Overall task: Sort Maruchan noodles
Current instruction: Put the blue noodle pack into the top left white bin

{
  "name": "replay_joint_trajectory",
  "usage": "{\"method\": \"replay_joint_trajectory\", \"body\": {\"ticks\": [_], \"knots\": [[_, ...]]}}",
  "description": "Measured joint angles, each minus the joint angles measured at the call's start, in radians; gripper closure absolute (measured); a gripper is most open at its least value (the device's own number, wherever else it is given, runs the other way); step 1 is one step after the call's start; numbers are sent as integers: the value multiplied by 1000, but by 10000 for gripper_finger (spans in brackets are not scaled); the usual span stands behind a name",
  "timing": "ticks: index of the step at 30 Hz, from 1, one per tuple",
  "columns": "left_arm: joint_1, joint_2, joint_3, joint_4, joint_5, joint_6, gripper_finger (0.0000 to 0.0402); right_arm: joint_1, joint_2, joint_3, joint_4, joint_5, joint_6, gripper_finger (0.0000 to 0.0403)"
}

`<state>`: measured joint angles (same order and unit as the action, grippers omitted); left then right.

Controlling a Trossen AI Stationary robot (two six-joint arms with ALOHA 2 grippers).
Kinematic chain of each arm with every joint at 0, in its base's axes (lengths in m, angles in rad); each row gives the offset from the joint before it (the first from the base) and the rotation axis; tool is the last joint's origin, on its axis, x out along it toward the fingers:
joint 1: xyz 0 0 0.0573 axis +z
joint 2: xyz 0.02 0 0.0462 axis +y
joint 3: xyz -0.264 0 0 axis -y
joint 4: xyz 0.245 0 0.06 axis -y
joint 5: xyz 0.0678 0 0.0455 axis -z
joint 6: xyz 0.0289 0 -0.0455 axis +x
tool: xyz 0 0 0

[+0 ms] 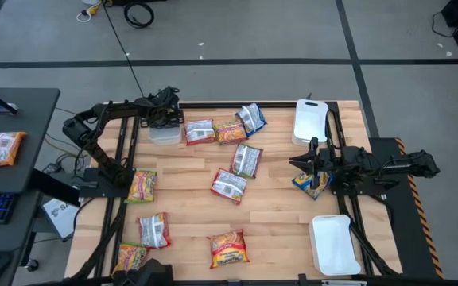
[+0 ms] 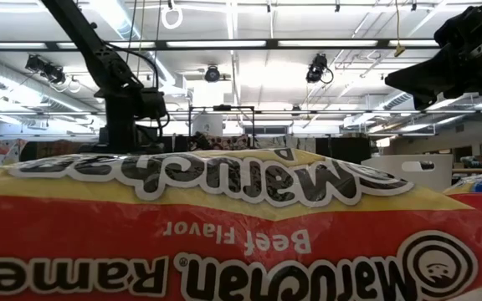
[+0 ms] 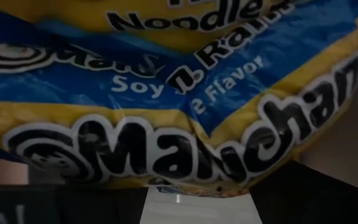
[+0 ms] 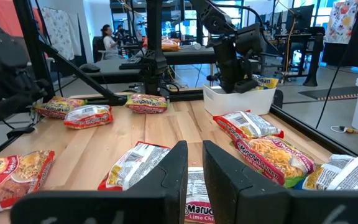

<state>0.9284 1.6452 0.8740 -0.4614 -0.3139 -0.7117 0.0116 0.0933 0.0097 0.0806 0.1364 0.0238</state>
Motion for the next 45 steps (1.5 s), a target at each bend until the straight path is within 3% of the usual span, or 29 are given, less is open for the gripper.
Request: {"method": "replay_joint_trajectory", "body": {"ticks": [22, 29, 38, 45], "knots": [[11, -20, 24, -148, 6, 125, 139, 0, 0, 0, 0, 0, 0, 347], [19, -22, 24, -203, -76, 175, 111, 0, 0, 0, 0, 0, 0, 347], [16, -27, 23, -254, -36, 199, 103, 0, 0, 0, 0, 0, 0, 347], [14, -100, 20, -317, -11, 231, 103, 0, 0, 0, 0, 0, 0, 347]]}}
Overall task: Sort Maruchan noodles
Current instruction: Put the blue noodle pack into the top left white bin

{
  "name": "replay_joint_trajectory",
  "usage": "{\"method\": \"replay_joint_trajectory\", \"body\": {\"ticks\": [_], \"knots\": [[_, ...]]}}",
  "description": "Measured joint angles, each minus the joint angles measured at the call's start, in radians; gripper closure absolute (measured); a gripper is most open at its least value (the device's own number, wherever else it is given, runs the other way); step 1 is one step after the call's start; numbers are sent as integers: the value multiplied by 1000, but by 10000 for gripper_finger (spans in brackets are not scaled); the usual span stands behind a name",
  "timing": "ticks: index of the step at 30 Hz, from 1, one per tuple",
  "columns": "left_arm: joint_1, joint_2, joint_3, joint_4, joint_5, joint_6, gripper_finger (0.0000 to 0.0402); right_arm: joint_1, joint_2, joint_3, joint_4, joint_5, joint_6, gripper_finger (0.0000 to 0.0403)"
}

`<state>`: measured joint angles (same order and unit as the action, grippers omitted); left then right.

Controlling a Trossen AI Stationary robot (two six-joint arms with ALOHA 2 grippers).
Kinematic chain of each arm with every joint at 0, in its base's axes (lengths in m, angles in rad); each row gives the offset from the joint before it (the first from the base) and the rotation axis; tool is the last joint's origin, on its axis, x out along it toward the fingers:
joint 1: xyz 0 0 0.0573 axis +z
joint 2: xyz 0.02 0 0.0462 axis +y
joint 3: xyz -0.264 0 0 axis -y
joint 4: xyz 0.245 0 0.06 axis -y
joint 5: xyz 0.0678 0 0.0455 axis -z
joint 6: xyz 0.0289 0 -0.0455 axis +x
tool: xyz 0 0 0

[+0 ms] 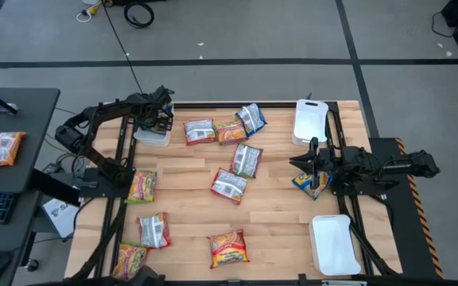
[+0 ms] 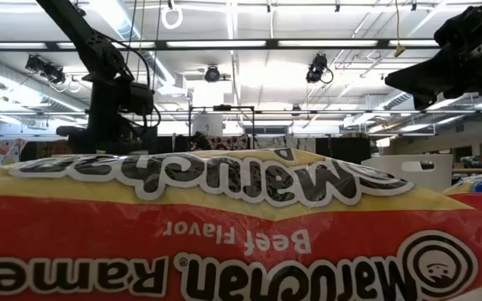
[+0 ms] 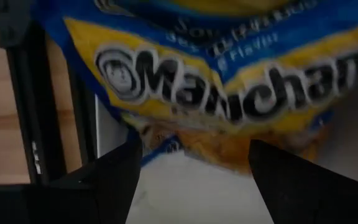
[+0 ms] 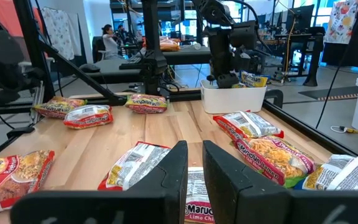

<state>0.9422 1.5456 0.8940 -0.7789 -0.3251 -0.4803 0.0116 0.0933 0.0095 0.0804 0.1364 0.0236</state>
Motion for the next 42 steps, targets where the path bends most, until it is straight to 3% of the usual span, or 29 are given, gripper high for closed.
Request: {"method": "replay_joint_trajectory", "body": {"ticks": [9, 16, 20, 25, 33, 38, 42], "knots": [[-72, -138, 0, -101, 91, 17, 103, 0, 0, 0, 0, 0, 0, 347], [-295, -331, 0, -254, 74, 7, 104, 0, 0, 0, 0, 0, 0, 347], [-462, -435, 0, -183, 76, -39, 104, 0, 0, 0, 0, 0, 0, 347], [-636, -467, 0, 59, 73, -106, 104, 0, 0, 0, 0, 0, 0, 347], [-819, -281, -1, 522, -91, -84, 104, 0, 0, 0, 2, 0, 0, 347], [-811, -55, 11, 839, -97, -54, 104, 0, 0, 0, 8, 0, 0, 347], [-760, 160, 156, 935, -96, -2, 104, 0, 0, 0, 13, 0, 0, 347]]}}
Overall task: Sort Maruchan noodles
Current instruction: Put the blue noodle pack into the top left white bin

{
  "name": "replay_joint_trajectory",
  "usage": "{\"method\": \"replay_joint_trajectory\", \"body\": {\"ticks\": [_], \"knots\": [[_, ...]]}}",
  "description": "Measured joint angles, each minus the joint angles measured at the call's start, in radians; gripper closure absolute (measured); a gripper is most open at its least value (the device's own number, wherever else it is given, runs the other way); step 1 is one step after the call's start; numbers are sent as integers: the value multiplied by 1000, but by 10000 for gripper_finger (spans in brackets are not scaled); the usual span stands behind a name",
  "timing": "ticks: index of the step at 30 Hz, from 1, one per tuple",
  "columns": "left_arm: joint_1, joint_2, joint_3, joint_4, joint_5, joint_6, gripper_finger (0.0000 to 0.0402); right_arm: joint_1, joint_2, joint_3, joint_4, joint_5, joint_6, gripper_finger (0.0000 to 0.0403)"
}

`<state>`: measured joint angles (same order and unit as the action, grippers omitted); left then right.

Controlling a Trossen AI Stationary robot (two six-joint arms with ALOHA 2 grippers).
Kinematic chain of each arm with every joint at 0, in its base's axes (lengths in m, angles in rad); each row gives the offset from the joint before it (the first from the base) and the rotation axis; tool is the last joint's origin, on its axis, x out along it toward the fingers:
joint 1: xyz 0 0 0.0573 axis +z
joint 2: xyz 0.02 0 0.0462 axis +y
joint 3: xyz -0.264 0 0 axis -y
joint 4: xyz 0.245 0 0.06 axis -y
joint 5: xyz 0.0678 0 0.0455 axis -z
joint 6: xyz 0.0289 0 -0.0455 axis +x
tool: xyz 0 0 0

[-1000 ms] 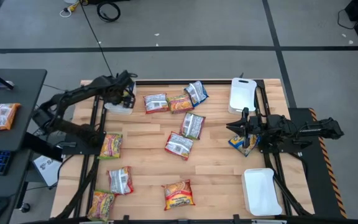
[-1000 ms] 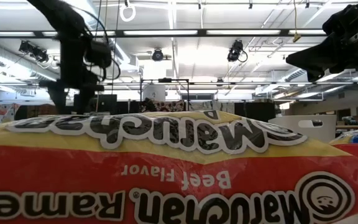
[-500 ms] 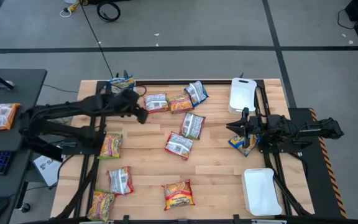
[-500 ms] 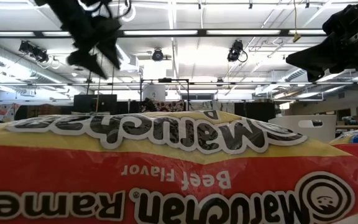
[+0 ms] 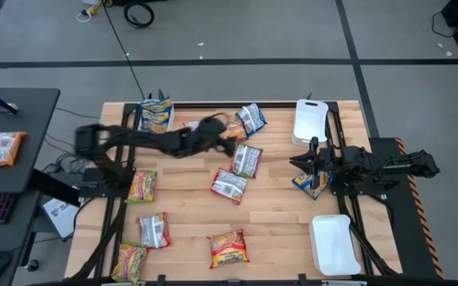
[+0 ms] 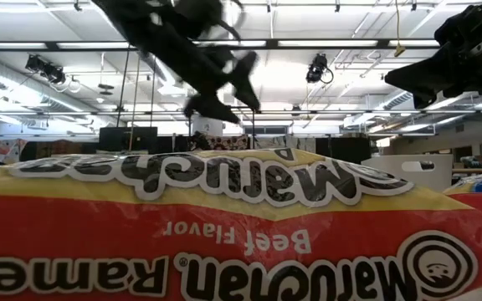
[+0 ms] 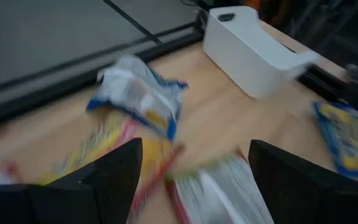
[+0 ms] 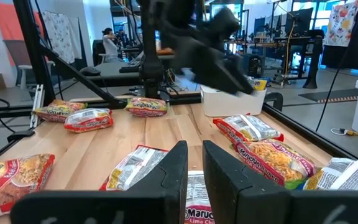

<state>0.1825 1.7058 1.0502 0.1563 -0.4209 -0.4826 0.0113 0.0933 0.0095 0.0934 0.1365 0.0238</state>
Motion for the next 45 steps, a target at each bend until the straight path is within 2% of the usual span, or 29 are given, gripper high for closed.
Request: {"method": "replay_joint_trajectory", "body": {"ticks": [8, 12, 18, 22, 26, 32, 35, 37, 40, 45], "knots": [[19, 367, 343, 1, -98, 101, 104, 0, 0, 0, 6, 0, 0, 347], [31, 491, 464, 4, -115, 162, 104, 0, 0, 0, 6, 0, 0, 347], [31, 643, 646, -23, -215, 279, 104, 0, 0, 0, 9, 0, 0, 347], [32, 757, 764, -15, -225, 370, 104, 0, 0, 0, 10, 0, 0, 347], [32, 838, 822, -40, -329, 463, 104, 0, 0, 0, 10, 0, 0, 347], [26, 861, 846, -28, -366, 562, 111, 0, 0, 0, 10, 0, 0, 347], [28, 860, 845, -47, -365, 562, 138, 0, 0, 0, 10, 0, 0, 347], [33, 856, 862, -104, -373, 527, 172, 0, 0, 0, 10, 0, 0, 347], [51, 856, 926, -238, -372, 450, 242, 0, 0, 0, 10, 0, 0, 347], [87, 854, 998, -405, -295, 337, 357, 0, 0, 0, 10, 0, 0, 347]]}}
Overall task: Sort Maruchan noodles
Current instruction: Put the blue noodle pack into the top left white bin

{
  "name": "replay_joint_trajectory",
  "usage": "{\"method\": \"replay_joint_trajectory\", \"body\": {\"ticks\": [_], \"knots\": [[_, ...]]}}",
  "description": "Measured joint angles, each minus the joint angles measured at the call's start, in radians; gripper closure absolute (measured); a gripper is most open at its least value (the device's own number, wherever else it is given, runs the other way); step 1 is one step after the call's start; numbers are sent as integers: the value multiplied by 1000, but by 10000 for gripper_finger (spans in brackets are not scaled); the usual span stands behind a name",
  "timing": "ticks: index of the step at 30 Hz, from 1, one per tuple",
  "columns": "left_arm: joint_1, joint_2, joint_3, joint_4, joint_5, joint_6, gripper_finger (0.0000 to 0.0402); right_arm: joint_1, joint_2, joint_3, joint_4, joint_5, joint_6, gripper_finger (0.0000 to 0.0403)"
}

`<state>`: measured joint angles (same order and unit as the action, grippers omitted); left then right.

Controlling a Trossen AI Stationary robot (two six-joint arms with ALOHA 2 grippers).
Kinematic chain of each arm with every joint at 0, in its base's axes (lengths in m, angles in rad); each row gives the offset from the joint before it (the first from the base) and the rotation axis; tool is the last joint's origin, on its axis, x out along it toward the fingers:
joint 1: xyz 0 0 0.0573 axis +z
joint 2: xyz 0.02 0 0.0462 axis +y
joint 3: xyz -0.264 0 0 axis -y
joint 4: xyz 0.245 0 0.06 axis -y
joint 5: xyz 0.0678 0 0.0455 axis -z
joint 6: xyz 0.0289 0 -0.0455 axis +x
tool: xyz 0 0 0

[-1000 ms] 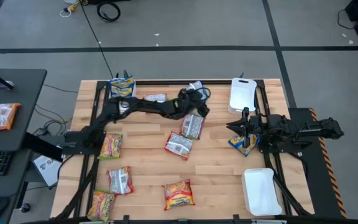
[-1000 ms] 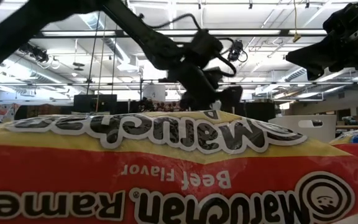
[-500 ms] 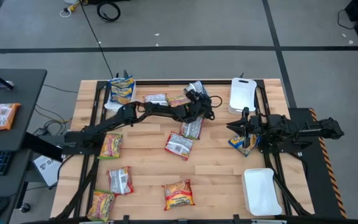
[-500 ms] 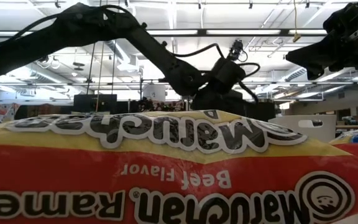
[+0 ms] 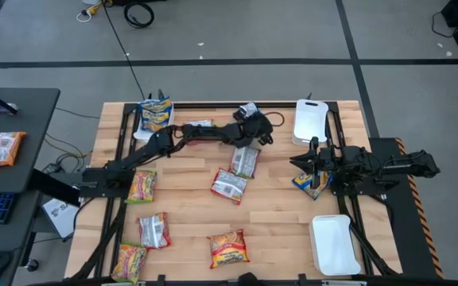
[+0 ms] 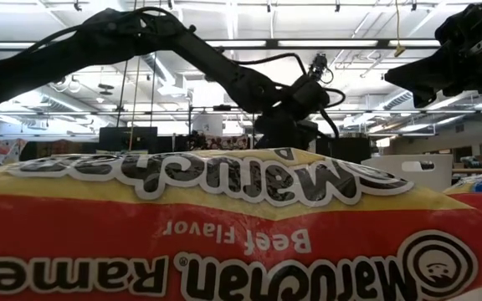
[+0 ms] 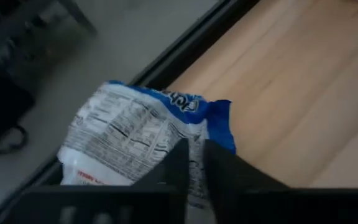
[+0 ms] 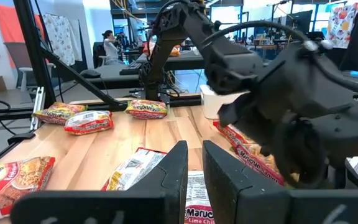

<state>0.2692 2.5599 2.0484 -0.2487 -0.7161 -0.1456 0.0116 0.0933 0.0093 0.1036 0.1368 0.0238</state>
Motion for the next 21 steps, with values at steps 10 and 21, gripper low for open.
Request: {"method": "replay_joint_trajectory", "body": {"ticks": [10, 21], "knots": [[-10, -1, 91, -240, 132, -58, 397, 0, 0, 0, 0, 0, 0, 347], [-130, -95, 202, -572, 249, 49, 400, 0, 0, 0, 4, -1, 0, 347]]}}
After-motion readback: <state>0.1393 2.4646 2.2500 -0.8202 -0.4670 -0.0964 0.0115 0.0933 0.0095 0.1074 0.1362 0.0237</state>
